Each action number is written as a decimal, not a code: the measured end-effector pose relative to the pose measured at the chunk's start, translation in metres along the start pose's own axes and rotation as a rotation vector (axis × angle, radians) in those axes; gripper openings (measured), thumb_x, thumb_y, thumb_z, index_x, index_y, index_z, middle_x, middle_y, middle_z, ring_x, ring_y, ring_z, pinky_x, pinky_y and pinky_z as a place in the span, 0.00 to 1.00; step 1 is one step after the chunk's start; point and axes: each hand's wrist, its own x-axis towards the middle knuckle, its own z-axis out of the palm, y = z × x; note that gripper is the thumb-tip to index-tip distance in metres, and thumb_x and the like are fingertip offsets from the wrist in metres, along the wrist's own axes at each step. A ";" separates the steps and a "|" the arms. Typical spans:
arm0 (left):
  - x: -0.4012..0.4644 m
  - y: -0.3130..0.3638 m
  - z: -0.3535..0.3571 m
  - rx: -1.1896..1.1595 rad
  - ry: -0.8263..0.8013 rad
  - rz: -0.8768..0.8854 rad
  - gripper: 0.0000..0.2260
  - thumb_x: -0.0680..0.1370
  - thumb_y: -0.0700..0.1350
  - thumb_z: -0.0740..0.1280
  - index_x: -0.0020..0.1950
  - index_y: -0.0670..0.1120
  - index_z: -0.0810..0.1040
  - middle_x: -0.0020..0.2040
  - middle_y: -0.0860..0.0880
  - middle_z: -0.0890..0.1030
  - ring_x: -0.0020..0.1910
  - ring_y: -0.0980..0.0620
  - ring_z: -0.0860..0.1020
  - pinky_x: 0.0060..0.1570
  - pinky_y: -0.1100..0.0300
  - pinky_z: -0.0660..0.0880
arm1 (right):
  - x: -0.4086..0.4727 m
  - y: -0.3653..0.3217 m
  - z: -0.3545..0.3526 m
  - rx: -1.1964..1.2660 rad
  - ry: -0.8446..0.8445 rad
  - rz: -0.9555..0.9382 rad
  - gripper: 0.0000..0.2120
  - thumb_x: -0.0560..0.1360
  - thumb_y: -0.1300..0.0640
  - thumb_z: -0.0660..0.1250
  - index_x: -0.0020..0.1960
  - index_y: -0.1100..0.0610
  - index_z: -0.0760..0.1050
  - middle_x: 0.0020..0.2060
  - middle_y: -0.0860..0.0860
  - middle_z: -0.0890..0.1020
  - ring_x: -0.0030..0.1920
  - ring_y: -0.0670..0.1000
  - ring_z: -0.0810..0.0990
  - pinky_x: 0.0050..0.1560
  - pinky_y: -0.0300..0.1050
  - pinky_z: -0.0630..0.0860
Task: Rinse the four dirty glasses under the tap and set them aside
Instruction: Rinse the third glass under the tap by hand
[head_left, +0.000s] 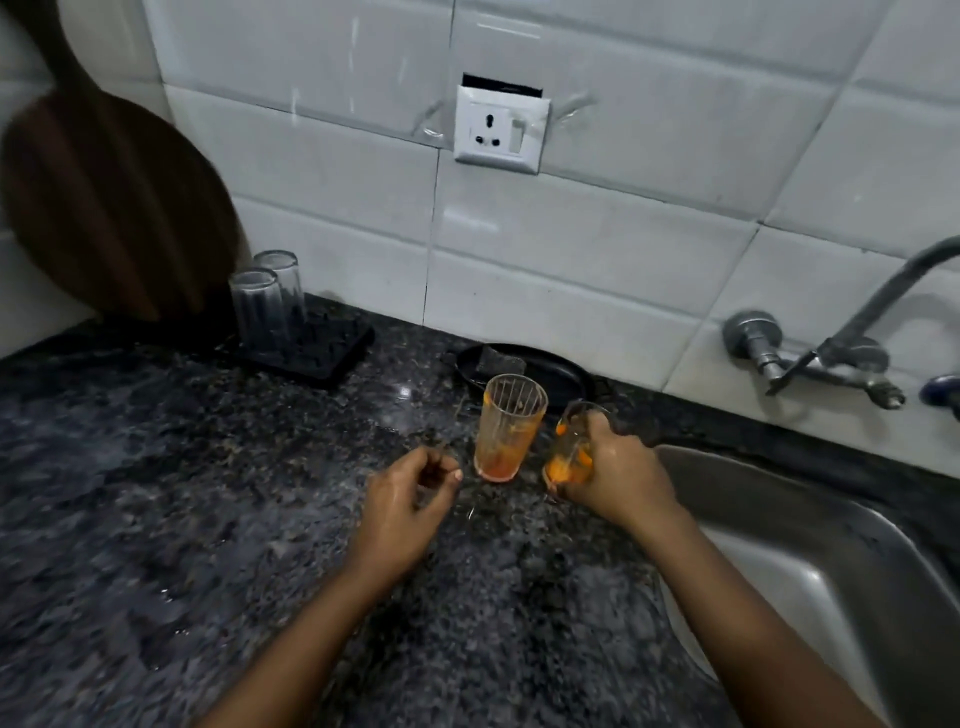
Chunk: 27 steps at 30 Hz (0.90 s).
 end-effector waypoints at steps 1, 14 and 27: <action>-0.002 0.001 0.002 0.010 -0.003 -0.013 0.02 0.76 0.43 0.67 0.46 0.46 0.78 0.41 0.57 0.80 0.46 0.63 0.77 0.38 0.76 0.71 | 0.003 0.003 0.004 -0.008 0.039 0.038 0.31 0.71 0.49 0.68 0.67 0.56 0.57 0.53 0.61 0.78 0.52 0.63 0.78 0.46 0.53 0.76; -0.028 0.059 0.101 0.017 -0.130 -0.141 0.06 0.76 0.45 0.67 0.39 0.48 0.76 0.37 0.54 0.80 0.40 0.61 0.78 0.33 0.70 0.72 | -0.022 0.125 0.019 0.647 0.450 0.099 0.26 0.67 0.42 0.72 0.23 0.54 0.62 0.18 0.46 0.67 0.26 0.48 0.72 0.30 0.40 0.58; 0.015 0.186 0.293 0.003 -0.201 -0.089 0.11 0.78 0.47 0.64 0.36 0.46 0.76 0.32 0.51 0.82 0.34 0.50 0.82 0.42 0.51 0.80 | -0.027 0.333 -0.064 0.590 0.631 0.153 0.31 0.54 0.34 0.76 0.25 0.58 0.65 0.21 0.48 0.70 0.26 0.51 0.71 0.29 0.46 0.66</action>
